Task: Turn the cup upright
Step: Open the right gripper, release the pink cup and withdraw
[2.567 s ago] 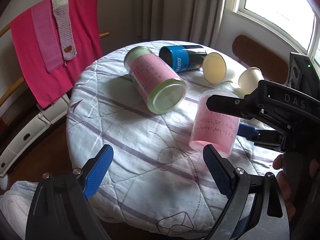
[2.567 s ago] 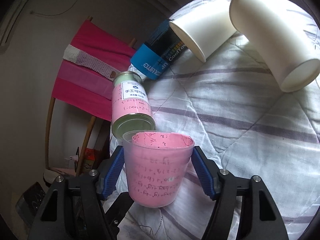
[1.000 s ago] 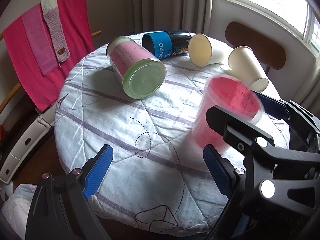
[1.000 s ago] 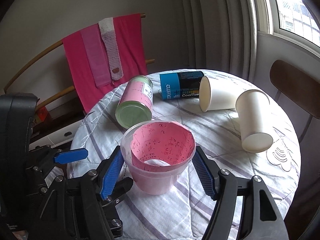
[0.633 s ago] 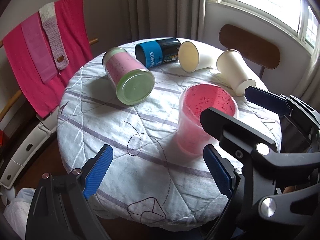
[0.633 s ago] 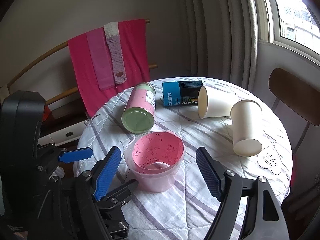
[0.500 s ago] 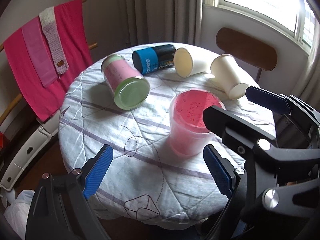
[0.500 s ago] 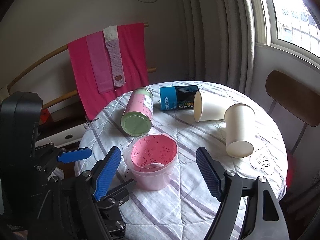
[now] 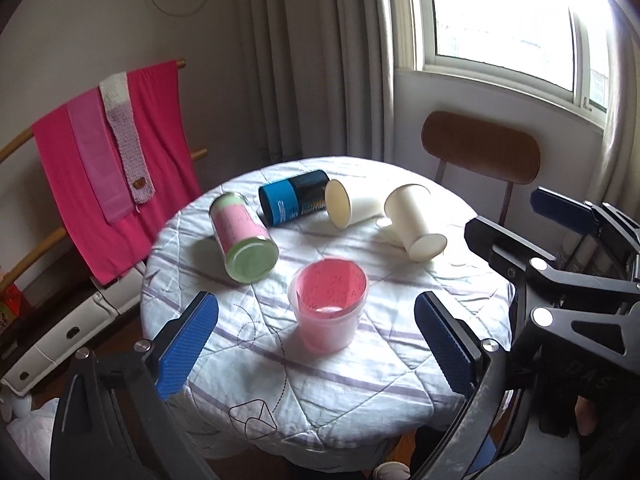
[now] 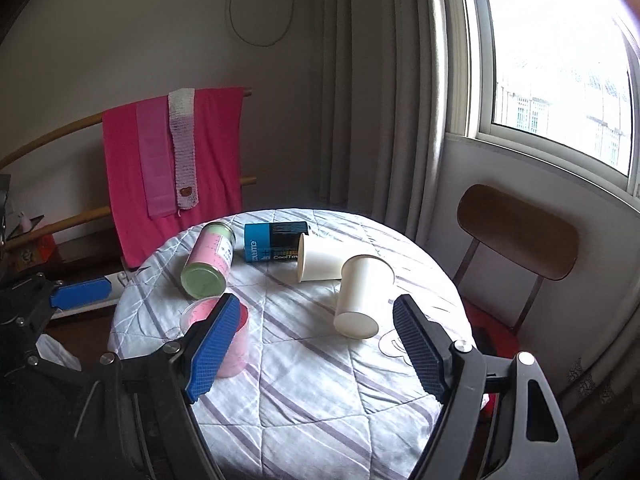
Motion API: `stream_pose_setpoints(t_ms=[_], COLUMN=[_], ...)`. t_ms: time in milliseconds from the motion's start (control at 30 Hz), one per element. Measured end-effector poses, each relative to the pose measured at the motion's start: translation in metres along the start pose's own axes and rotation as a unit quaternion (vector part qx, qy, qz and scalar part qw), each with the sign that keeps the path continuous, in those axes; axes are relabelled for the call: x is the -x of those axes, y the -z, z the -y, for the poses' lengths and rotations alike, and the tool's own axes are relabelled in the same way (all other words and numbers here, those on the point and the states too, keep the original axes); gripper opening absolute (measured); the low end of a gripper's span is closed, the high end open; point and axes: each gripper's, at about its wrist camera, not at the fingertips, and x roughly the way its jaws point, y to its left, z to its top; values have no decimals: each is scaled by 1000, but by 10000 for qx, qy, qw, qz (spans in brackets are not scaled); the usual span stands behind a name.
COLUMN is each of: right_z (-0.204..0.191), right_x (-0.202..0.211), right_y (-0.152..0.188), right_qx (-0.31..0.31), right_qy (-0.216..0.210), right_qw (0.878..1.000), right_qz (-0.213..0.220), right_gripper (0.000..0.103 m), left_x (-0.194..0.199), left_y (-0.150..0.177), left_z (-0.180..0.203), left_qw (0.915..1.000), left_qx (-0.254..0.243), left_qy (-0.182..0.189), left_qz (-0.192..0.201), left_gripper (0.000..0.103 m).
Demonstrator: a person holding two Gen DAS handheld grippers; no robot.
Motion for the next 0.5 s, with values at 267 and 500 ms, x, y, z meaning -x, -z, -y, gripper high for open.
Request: stream_pose_setpoints(t_ms=[267, 500], right_z=[14, 24], right_x=[29, 48], right_y=[-9, -16], right_qx=[-68, -135], right_qy=[227, 678], right_qw=[9995, 9969], right_qz=[218, 381], right_gripper=[81, 81], left_x=[29, 52], left_y=[-8, -15], left_z=[11, 13], left_qw=[9994, 9960], left_qx=[96, 212], left_qy=[-210, -635], left_qz=[262, 598], left_gripper=[103, 103])
